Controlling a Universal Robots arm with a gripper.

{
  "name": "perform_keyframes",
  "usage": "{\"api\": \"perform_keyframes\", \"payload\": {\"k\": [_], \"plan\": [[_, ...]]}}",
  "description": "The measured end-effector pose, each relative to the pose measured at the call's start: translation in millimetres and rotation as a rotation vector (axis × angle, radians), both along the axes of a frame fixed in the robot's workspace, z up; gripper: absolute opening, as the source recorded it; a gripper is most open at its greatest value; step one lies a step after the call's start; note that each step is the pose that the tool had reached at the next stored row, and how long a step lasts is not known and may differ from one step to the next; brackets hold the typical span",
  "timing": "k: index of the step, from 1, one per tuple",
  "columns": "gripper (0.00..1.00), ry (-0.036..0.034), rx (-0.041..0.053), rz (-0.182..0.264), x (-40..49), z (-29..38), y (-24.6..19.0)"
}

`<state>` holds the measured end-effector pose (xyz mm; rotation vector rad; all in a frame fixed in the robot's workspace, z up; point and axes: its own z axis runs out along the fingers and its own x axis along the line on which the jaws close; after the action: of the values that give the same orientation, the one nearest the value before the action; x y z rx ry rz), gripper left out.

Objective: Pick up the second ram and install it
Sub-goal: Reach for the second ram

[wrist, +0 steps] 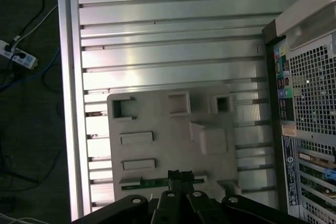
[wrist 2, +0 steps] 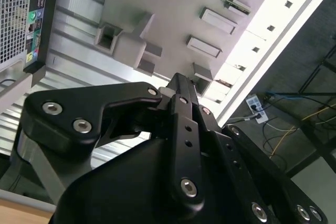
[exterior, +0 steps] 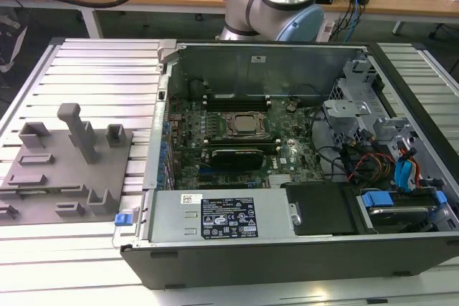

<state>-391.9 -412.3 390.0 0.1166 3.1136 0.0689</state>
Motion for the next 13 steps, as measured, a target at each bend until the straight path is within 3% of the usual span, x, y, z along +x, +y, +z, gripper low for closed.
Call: {"api": "perform_keyframes", "payload": {"k": [1,5,13], "plan": [[0.11,0.0001,-0.0001,0.000,-0.2,-0.3,-4.0],[0.11,0.0000,-0.0001,0.000,-1.0,-1.1,-13.0],[0.11,0.0001,-0.0001,0.000,-1.0,-1.1,-13.3]]}}
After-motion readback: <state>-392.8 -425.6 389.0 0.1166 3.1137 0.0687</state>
